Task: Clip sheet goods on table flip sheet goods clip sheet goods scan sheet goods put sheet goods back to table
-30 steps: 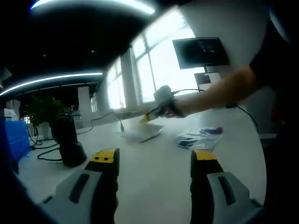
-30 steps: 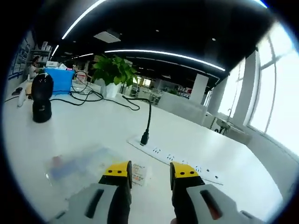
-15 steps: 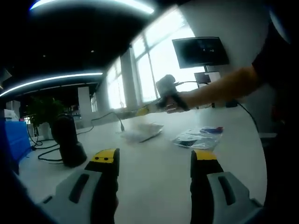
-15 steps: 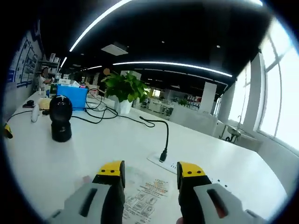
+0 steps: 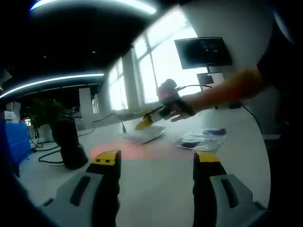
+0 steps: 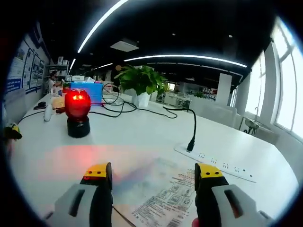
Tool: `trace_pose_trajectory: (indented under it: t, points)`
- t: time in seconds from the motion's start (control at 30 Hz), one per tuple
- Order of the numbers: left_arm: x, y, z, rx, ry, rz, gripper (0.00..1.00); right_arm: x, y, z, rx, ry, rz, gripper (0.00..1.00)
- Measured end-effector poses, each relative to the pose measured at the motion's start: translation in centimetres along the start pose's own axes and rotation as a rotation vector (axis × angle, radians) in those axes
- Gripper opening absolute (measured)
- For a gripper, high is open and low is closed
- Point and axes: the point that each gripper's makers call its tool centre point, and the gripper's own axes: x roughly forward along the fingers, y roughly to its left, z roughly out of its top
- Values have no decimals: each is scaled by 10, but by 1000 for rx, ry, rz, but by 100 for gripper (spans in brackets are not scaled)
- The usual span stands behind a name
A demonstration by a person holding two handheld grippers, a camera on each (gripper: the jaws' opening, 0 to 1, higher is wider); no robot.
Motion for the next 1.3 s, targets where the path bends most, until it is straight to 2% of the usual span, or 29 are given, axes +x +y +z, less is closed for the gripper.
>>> trace_pose_trajectory:
  t: [0.2,0.4,0.57,0.87,1.3]
  points:
    - [0,0,0,1,-1,2,54,8,-2,-16,4,45,10,74]
    - [0,0,0,2,-1,-1,54,17,-4,-27,82,73,18,76]
    - [0,0,1,2,-3,0,54,21,-5,-41,91,108,24,75]
    - [0,-1,1,0,-4,-2,54,19,-1,-47,114,134,40,76]
    - [2,-1,-2,0,13,-4,54,19,4,-51,145,125,52,76]
